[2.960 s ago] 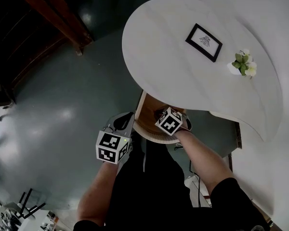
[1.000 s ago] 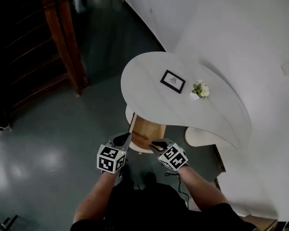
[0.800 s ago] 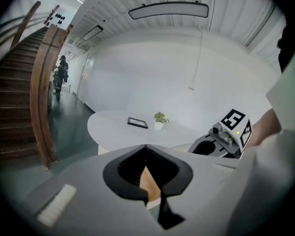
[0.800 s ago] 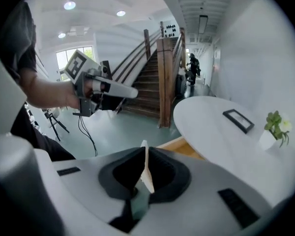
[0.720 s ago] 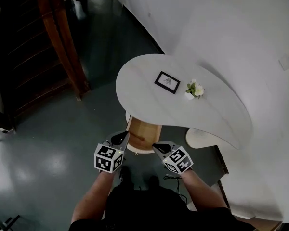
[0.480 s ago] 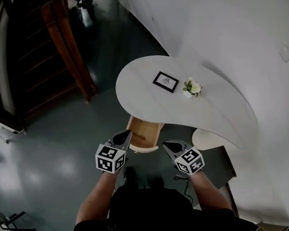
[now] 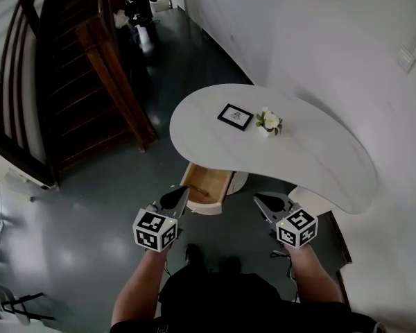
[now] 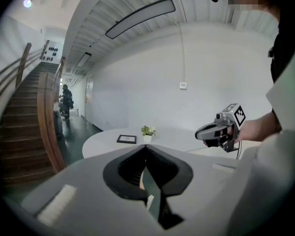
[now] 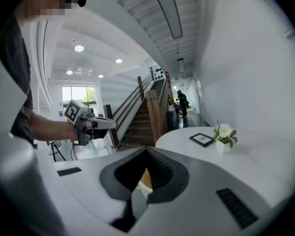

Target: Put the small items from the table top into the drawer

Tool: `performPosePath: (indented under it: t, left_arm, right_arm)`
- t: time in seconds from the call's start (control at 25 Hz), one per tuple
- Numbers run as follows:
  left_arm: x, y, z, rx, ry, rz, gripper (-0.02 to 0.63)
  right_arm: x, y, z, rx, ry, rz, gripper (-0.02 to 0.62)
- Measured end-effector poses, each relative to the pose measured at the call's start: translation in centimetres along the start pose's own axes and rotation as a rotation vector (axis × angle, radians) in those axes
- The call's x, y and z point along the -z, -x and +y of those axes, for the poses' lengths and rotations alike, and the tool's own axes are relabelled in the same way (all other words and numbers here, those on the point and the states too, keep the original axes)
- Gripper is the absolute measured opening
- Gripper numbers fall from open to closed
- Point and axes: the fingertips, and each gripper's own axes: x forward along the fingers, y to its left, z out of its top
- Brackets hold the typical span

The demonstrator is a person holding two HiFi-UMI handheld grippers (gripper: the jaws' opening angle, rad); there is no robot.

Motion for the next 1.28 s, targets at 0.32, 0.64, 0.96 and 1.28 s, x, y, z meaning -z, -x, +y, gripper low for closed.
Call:
performPosePath:
  t: [0.32,0.64,0.96,1.28]
  left_arm:
    - [-1.9,2.5,-3.3,0.002,-0.043,-0.031,0.011]
    - [-4.1,5.1,-2.1,-0.048,0.007,-0.156,0.011]
    - [-4.6,6.5,0.6,-0.042,0.021,-0.160,0.011]
    - [-4.6,6.7,2.7,-0.052,0.020,-0.164,0.011]
  right_arm:
    - [-4.4,3.4,1.5,-0.009,0.013,-0.145,0.012]
    - [-6.9,3.1,3.8,-0.015,0.017,-0.194,0.012]
    - [-10.3,1.2,6.0,0.013,0.068,-0.231,0.011]
    - [-10.1,-0.3,6.6,0.010,0.052,-0.219,0.011]
